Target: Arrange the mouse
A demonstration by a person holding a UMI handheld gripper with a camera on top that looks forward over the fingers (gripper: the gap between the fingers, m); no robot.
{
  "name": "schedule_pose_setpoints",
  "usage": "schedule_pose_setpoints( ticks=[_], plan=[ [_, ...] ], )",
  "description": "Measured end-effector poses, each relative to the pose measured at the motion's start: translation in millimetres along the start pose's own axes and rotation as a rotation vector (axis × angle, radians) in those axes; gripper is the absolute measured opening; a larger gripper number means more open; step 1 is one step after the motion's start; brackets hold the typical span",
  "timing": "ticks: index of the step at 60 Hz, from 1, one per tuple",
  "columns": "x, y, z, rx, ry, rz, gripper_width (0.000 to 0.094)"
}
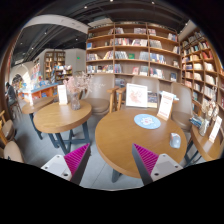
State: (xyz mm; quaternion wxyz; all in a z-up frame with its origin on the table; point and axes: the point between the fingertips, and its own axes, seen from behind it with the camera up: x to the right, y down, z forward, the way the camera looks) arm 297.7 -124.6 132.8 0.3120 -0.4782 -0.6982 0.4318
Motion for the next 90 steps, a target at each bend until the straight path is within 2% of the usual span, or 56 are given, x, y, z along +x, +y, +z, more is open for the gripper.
schedule_pose_setpoints(
  ticks=[8,33,46,90],
  plan=[
    [29.9,5.3,0.9,-0.016,0.065,0.024,0.0854],
    [204.8,45.4,2.9,-0.073,0.322,0.107,0.0855],
    [259.9,65.9,4.2,-0.098,0.414,0.106,0.0854],
    [342.3,85.8,108.7,-0.139,0.420,0.172,0.0850]
  ],
)
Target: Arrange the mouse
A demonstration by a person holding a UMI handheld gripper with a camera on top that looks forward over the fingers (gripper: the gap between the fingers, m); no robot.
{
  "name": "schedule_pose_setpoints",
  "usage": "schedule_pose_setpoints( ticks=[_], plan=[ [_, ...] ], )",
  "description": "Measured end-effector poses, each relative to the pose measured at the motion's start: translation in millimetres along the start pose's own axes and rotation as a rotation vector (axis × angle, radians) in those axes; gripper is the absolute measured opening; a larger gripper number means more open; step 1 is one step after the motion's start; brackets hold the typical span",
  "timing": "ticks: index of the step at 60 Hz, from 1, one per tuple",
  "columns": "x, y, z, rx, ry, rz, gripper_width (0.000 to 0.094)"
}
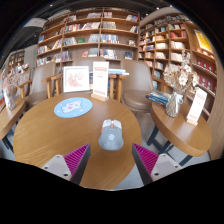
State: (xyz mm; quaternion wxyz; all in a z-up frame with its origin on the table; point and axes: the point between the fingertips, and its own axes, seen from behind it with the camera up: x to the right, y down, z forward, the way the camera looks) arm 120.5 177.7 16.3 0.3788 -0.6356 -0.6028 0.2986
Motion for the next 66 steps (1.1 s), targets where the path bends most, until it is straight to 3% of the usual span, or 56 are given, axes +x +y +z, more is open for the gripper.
schedule_pose_setpoints(
  ticks=[20,50,52,55,66],
  plan=[
    [-0.7,-4.7,62.4,-0.049,-0.019,0.011,0.0851],
    [-8.3,-28.6,105.1,-0.057,-0.053,0.047,0.0835],
    [-8.9,-29.2,105.9,-0.055,-0.056,0.045,0.0812],
    [-6.9,-30.8,107.2,-0.051,-0.045,0.037,0.0476],
    [-13.2,-36.0,99.4,-0.068,-0.061,0.015,0.0453]
  ],
)
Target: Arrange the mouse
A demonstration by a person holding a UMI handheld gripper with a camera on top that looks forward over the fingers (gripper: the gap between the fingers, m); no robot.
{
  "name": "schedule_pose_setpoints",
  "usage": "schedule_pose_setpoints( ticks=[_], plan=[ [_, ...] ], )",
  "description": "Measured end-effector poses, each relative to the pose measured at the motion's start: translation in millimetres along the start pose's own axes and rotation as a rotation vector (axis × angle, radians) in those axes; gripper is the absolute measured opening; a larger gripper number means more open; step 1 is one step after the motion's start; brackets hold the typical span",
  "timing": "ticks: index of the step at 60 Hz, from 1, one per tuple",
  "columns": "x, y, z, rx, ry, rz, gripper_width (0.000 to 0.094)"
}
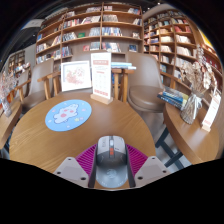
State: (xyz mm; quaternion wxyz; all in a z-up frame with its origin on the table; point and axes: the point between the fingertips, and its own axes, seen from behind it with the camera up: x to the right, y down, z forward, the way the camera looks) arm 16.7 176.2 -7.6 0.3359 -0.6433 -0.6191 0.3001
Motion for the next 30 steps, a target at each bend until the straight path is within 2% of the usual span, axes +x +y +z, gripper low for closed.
schedule_pose_setpoints(
  ticks=[19,30],
  plan=[
    [-67.9,-116.6,-27.3,0.123,-0.085,-0.033,0.0453],
    [-131.4,-141.8,18.9,0.111,-0.130,-0.029,0.0454]
  ],
)
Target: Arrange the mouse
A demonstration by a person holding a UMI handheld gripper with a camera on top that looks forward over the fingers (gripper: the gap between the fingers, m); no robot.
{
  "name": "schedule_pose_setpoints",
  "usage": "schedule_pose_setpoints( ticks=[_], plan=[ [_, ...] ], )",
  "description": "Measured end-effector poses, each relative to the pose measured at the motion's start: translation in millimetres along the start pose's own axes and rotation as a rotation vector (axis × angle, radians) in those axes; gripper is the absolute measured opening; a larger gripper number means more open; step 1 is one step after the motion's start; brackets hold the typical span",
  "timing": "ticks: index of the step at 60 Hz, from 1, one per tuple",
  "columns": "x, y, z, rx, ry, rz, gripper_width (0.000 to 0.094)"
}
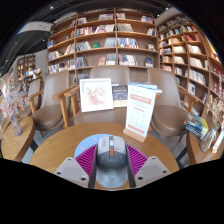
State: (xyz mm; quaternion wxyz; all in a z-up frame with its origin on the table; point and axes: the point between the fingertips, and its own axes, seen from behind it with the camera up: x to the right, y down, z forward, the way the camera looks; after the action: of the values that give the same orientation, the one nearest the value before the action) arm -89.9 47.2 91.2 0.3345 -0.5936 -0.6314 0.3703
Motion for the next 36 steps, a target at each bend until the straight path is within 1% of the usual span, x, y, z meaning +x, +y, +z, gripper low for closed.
schedule_pose_setpoints(
  ticks=[6,14,20,25,32,33,36],
  plan=[
    [-24.0,12.7,41.6,-0.044,-0.018,-0.018,0.0453],
    [-36.4,32.9,83.8,-0.093,0.003,-0.014,0.0451],
    [-40.8,47.7,100.8,-0.122,0.008,-0.012,0.0454],
    [-38.0,55.7,107.4,-0.125,0.027,-0.019,0.0461],
    [-37.3,55.7,108.7,-0.097,0.043,-0.026,0.0546],
    [-35.8,55.5,108.5,-0.093,0.050,-0.028,0.0578],
    [-28.3,53.4,107.9,-0.083,0.087,-0.036,0.0756]
  ],
)
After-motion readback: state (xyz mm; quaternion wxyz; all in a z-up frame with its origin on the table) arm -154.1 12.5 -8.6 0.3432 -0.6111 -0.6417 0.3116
